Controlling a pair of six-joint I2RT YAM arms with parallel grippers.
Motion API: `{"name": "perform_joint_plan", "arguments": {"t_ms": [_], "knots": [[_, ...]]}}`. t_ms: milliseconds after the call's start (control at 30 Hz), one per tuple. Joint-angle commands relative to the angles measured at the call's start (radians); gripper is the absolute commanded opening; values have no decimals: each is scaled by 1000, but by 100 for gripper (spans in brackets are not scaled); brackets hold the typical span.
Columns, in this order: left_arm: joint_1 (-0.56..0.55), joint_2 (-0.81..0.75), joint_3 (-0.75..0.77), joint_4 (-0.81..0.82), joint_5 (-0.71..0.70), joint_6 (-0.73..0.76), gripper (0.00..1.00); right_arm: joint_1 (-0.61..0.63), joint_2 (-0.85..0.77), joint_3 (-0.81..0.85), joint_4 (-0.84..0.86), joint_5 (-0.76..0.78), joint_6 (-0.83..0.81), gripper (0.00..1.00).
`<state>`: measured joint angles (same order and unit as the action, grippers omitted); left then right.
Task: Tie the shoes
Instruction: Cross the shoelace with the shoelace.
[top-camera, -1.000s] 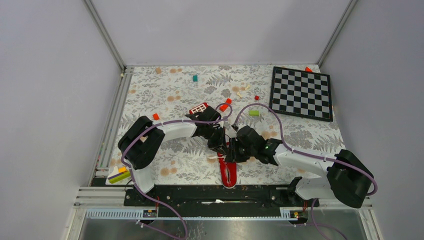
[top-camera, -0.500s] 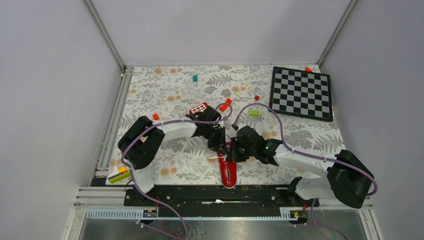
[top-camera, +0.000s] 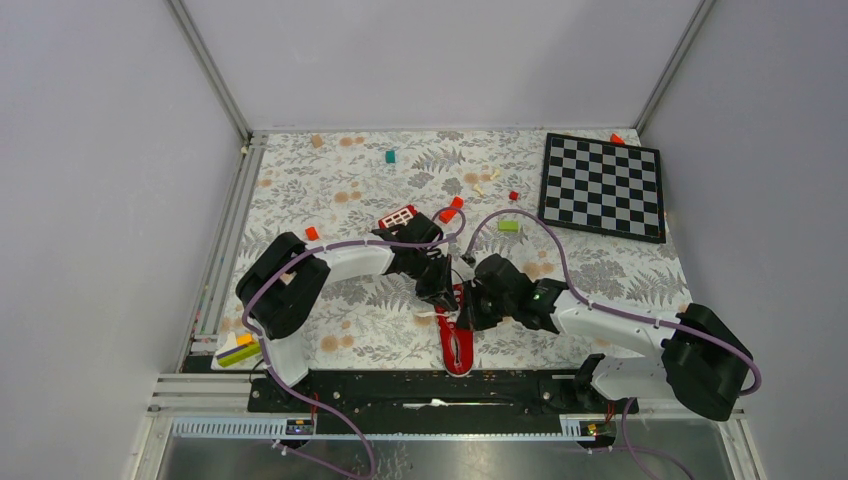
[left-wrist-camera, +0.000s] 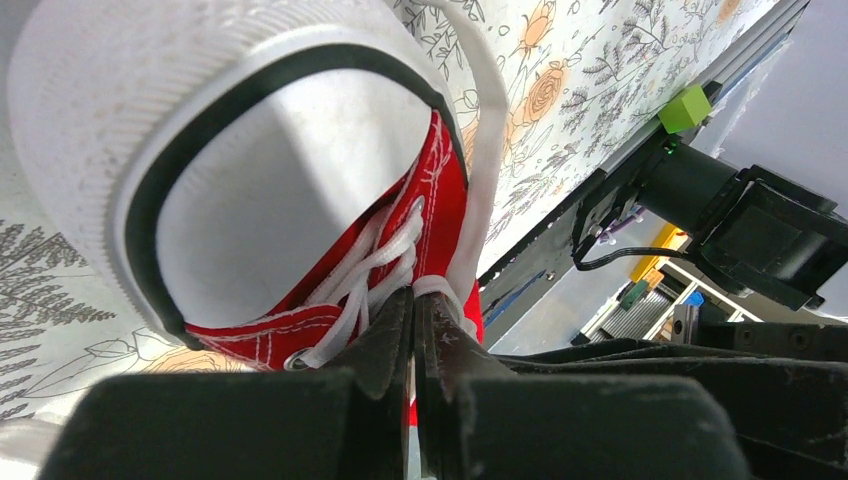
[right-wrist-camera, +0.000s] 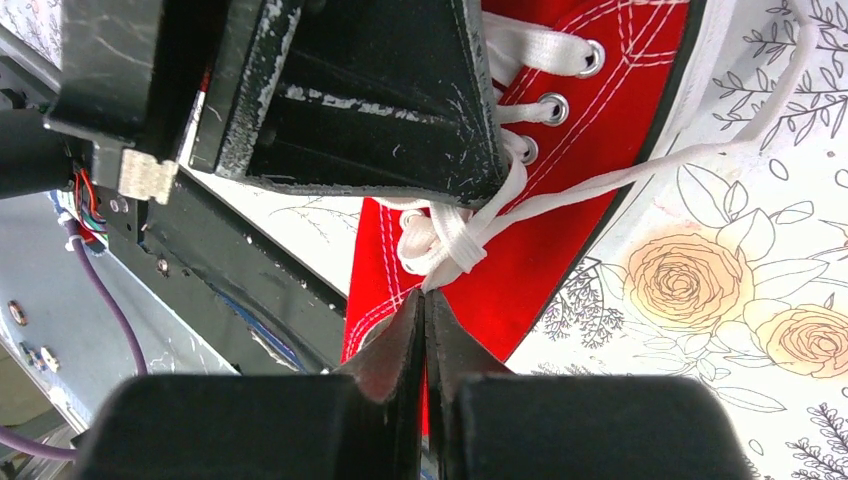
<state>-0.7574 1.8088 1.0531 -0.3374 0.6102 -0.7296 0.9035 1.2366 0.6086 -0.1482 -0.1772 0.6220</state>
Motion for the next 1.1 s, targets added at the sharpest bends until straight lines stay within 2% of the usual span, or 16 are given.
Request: {"name": "perform_joint_plan", "arguments": {"t_ms": [0,333,600,833,933,1067], "knots": [[1,1,2,33,-27,18,0,29,-17,29,-34,-73,-13,0],[1,4,8,32,-21,18,0,38,-32,34,-26,-114,27,0],[1,0,8,32,-22,18,0,38,28,13,270,-223,199,0],[1,-5,6,32,-21,21,0,38,43,18,279,-213,201,0],[1,-4,4,32,-21,22,0,38,13,23,232,-207,179,14],[1,-6,1,33,-23,22,0,39,-67,24,157,-168,149,17]]}}
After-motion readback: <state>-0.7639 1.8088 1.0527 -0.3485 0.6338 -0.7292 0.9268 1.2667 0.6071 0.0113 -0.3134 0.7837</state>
